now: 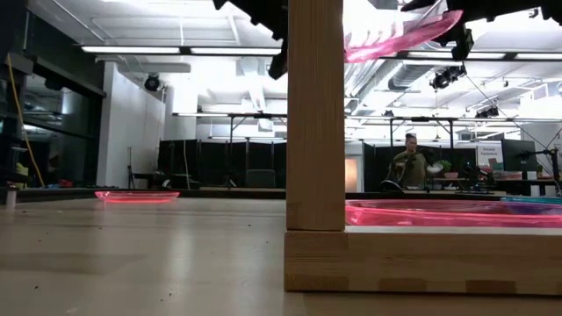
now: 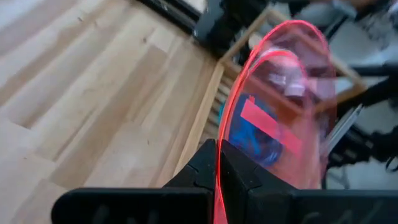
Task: Place and stack plates onto a shelf
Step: Stack the pink plate on top of the pink plates on the shelf
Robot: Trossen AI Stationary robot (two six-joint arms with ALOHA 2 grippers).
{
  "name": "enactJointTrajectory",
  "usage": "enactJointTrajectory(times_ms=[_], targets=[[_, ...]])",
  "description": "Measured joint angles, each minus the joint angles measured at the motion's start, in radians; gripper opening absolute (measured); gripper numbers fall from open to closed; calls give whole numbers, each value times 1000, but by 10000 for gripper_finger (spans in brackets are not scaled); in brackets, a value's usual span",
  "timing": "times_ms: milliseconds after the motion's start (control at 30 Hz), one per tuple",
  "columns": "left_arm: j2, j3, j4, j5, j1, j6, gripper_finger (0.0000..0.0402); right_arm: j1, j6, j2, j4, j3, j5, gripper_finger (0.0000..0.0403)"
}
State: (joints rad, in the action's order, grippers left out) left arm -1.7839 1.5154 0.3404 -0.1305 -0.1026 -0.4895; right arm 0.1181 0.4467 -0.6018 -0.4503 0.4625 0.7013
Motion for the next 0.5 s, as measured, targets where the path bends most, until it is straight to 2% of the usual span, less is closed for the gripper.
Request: enactJointTrajectory(times_ms=[167, 333, 500], targets=[[-45, 0, 11, 2, 21, 25, 0, 0, 32, -1, 39, 0, 0, 201], [-86, 0, -2, -19, 37, 126, 0, 0, 51, -1, 79, 0, -1, 201], [-136, 0, -128, -56, 39, 134, 0, 0, 52, -1, 87, 0, -1, 201]])
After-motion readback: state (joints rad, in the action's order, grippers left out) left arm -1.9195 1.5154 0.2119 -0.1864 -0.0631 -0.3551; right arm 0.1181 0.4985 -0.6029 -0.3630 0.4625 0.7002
